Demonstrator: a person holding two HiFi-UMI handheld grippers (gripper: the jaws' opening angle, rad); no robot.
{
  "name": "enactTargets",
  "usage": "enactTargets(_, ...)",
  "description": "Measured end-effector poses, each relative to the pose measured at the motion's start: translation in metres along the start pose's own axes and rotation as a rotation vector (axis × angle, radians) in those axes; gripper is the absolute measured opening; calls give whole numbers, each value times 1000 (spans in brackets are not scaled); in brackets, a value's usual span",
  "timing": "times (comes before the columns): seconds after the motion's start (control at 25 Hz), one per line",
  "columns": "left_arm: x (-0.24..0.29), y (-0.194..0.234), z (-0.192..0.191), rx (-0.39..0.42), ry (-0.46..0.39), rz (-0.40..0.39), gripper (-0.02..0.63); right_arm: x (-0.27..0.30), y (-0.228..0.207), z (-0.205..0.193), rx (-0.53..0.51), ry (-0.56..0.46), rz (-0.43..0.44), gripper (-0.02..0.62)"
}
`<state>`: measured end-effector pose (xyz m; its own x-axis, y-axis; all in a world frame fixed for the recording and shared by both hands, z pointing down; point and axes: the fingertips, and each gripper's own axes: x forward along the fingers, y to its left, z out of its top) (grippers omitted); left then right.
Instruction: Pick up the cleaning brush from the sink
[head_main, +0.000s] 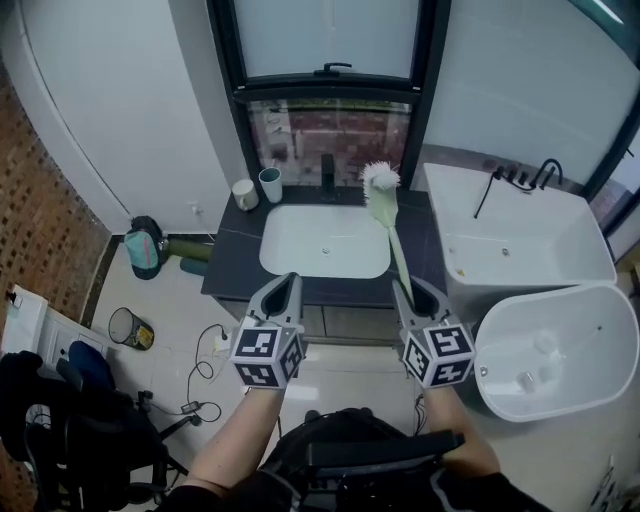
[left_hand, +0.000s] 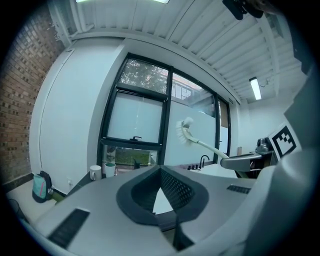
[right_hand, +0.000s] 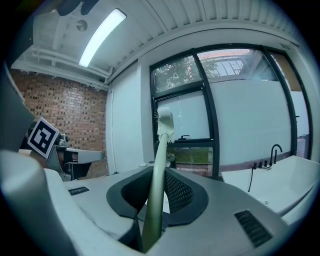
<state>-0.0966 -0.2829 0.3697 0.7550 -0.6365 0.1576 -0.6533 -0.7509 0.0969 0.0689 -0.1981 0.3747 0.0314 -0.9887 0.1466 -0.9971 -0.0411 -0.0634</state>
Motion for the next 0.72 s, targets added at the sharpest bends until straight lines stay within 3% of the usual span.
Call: enactTargets(0.72, -6, -10, 3, -29, 12, -5, 5, -7, -7, 12, 12, -24, -16, 61)
